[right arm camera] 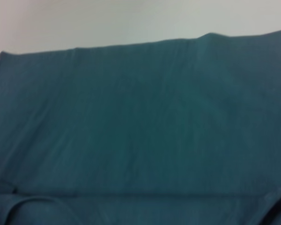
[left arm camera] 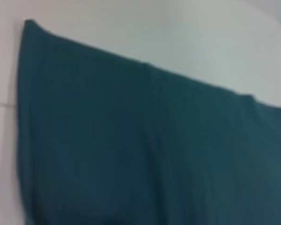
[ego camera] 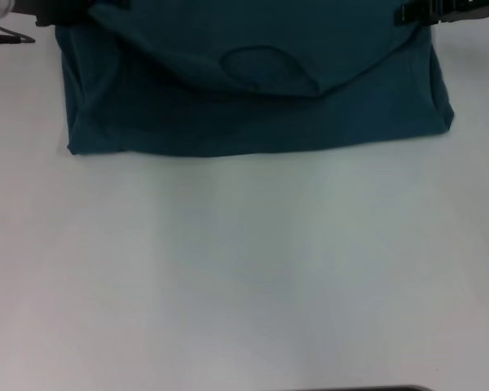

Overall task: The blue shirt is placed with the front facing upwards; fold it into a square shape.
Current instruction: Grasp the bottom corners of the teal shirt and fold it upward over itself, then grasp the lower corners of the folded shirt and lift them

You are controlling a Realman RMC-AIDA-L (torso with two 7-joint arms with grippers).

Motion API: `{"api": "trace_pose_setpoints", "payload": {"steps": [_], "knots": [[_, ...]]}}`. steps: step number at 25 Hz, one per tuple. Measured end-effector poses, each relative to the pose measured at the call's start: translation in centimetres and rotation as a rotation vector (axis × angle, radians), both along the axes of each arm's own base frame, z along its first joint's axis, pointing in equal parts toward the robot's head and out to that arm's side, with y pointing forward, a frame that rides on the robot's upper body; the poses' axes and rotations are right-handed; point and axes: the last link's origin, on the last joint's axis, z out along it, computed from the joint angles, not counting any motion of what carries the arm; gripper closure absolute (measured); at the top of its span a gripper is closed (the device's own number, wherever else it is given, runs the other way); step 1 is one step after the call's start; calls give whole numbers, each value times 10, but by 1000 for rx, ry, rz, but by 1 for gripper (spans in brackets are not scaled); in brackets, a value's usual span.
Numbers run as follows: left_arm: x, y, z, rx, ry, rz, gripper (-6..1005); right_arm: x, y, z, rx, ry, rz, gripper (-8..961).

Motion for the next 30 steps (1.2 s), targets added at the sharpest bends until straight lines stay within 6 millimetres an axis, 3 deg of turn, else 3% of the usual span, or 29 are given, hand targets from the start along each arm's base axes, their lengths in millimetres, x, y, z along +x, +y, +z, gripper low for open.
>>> {"api": "trace_pose_setpoints", "payload": {"steps": [5, 19, 30], "knots": [[0, -5, 7, -41, 10, 37, 342, -2, -6, 2, -39, 8, 6, 379], [-18, -41, 44, -116, -62, 86, 345, -5, -18, 13, -104, 37, 10, 383], [-53, -77, 54, -74, -214, 88, 349, 5, -52, 21, -145, 277, 51, 386]]}}
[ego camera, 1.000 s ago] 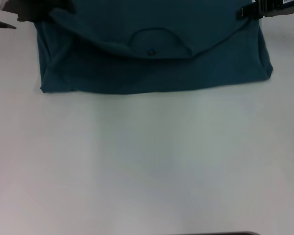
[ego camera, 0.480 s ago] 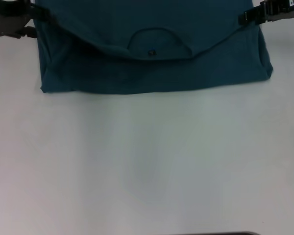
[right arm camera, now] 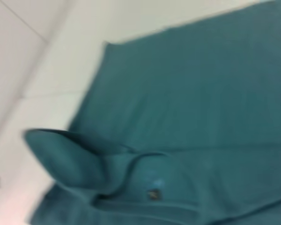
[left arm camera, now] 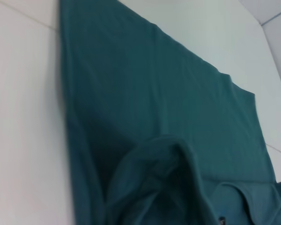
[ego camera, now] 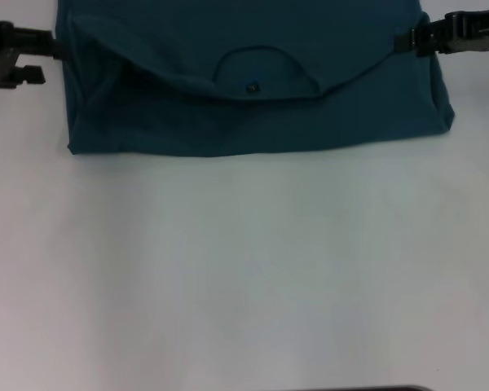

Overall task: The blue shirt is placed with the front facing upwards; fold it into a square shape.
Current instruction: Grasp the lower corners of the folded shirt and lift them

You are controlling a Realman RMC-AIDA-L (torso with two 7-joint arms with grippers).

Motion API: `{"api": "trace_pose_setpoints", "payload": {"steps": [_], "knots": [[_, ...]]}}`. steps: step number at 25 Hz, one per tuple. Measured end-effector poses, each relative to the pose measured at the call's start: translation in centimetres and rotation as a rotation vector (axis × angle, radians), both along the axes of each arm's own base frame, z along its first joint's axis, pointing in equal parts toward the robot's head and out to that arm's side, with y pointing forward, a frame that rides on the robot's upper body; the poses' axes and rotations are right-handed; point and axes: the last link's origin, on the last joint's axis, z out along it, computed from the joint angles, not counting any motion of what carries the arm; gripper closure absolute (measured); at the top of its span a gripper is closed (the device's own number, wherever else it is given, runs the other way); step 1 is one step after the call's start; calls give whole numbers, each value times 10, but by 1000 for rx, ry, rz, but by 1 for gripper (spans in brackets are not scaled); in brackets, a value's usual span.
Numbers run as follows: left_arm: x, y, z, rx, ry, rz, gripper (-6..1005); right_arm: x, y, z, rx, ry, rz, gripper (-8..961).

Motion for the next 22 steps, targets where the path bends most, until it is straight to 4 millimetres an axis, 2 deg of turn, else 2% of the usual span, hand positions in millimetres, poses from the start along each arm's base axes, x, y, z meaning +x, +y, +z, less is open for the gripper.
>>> {"api": "trace_pose_setpoints", "payload": {"steps": [6, 10, 13, 18, 22], "knots": [[-15, -11, -10, 11, -71, 2, 350, 16, -29, 11, 94, 218, 38, 387], [-19, -22, -10, 146, -209, -77, 351, 31, -49, 21, 201, 327, 64, 389], [-27, -32, -11, 189, -246, -84, 352, 47, -65, 27, 286, 381, 60, 392], [-40, -41, -20, 158, -212, -75, 353, 72, -80, 21, 318, 335, -10, 396], [-44, -42, -28, 134, -160, -83, 354, 80, -82, 16, 302, 282, -30, 400]]}}
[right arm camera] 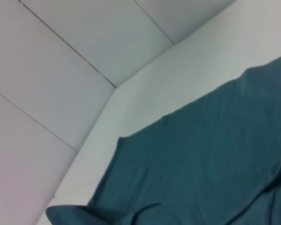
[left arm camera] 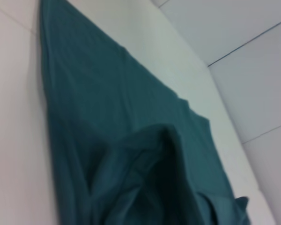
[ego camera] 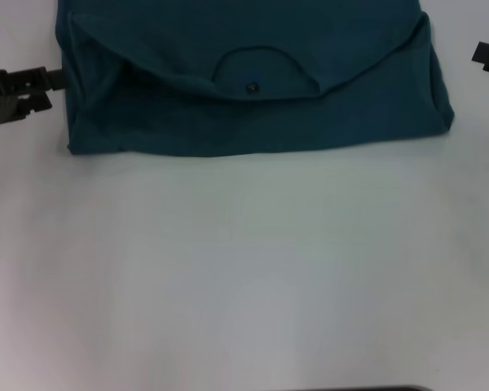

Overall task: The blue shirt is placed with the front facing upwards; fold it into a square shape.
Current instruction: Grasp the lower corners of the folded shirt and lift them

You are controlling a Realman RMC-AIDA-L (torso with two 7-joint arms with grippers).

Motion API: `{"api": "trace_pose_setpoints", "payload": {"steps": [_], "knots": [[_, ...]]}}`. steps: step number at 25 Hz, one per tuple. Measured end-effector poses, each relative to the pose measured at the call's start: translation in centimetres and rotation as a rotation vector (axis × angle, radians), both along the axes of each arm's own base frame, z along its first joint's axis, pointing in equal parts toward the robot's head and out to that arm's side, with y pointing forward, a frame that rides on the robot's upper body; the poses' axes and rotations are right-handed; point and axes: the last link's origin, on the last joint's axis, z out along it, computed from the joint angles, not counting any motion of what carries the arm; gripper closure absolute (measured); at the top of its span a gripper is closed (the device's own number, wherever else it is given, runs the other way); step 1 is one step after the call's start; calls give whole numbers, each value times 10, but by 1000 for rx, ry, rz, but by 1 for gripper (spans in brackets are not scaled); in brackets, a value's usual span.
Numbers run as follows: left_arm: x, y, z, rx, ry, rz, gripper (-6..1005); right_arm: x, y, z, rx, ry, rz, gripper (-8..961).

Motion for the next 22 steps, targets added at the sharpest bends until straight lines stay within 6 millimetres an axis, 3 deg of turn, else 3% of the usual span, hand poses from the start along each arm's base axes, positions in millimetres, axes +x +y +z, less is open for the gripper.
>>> {"api": "trace_pose_setpoints", "payload": {"steps": [11, 22], "knots": [[-17, 5, -26, 35, 18, 174, 356, -4, -4, -7, -12, -22, 55, 411], [-20, -2, -44, -19, 11, 201, 356, -3, -4, -6, -5, -28, 60, 421]]}}
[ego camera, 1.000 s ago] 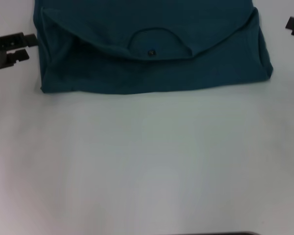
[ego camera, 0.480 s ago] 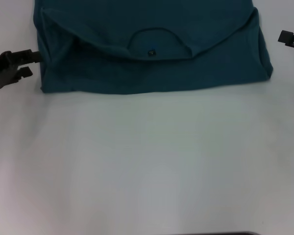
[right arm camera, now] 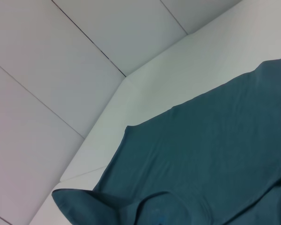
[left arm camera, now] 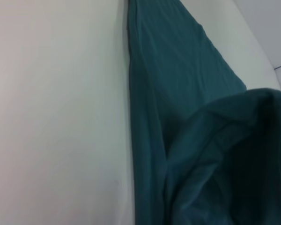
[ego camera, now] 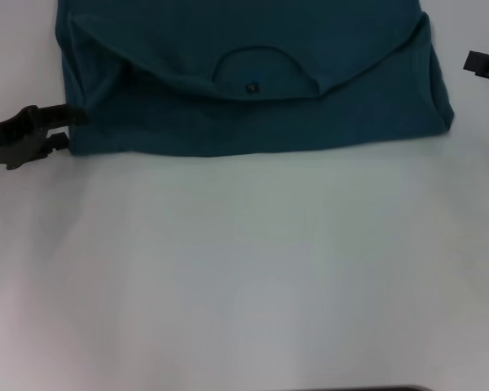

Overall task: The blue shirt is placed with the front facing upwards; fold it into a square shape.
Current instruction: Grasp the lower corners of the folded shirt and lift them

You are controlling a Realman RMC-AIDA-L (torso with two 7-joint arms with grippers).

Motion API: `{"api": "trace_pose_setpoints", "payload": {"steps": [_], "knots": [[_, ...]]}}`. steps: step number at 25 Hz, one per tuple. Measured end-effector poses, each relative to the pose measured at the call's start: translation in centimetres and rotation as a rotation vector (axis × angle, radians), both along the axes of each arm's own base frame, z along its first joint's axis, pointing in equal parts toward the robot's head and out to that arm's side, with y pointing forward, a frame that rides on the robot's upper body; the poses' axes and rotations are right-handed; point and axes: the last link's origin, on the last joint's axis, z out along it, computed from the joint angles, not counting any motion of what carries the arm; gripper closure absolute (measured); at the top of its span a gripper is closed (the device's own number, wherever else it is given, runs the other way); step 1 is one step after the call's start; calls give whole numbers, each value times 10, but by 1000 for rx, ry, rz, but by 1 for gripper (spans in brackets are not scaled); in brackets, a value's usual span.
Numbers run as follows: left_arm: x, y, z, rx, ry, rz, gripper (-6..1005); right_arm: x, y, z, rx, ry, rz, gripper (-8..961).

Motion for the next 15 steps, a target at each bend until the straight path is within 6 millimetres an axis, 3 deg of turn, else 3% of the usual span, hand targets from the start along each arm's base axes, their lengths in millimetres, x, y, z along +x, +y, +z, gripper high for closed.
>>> {"api": "trace_pose_setpoints", "payload": {"steps": [15], "knots": [[17, 11, -19, -56, 46, -42, 378, 1, -2, -1, -2, 8, 0, 435]]}}
